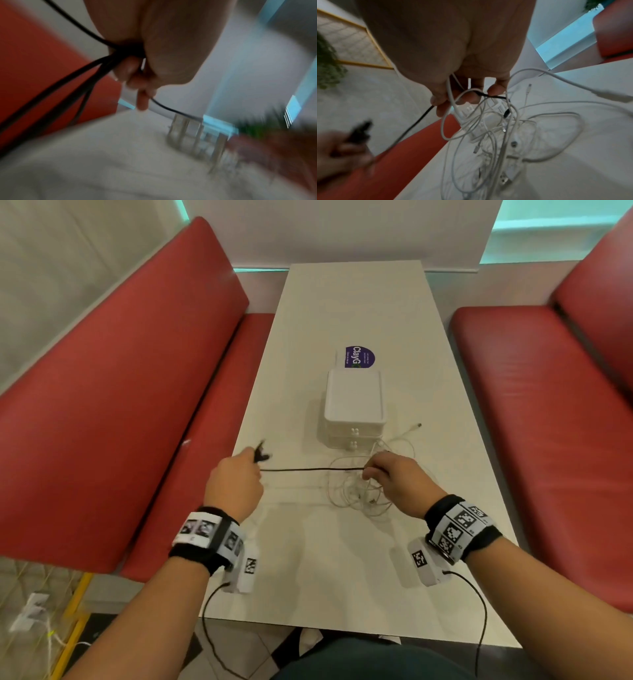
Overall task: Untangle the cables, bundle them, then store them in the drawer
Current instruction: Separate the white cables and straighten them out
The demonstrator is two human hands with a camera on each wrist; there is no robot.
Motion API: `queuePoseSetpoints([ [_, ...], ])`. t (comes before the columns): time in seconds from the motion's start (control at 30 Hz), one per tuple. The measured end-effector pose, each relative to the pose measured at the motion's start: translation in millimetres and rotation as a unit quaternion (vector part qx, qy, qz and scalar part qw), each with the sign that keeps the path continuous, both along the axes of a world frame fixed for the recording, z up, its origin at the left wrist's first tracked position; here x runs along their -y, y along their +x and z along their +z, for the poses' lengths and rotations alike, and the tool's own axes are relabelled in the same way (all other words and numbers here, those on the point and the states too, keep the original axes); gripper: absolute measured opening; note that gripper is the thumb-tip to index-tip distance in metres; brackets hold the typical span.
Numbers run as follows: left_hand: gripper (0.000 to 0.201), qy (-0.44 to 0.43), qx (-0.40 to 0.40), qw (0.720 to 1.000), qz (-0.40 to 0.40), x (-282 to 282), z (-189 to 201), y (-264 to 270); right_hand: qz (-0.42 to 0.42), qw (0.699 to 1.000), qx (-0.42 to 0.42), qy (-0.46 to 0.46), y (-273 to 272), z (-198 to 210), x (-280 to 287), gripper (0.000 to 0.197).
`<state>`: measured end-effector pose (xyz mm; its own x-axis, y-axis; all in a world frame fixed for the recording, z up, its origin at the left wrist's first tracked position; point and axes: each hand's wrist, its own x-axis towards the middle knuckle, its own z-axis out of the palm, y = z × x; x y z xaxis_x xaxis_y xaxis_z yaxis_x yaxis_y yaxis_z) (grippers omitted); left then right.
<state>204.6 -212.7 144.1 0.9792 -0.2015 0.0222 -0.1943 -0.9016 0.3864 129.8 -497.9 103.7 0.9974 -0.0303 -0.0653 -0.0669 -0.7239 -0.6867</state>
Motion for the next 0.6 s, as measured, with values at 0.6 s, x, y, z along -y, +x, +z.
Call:
queuePoseSetpoints([
  [0.6,0.021,-0.284,-0.107,0.952,-0.047,52,6,-21,-0.004,0.999,0.034,0.039,-6,6,-32,0.030],
])
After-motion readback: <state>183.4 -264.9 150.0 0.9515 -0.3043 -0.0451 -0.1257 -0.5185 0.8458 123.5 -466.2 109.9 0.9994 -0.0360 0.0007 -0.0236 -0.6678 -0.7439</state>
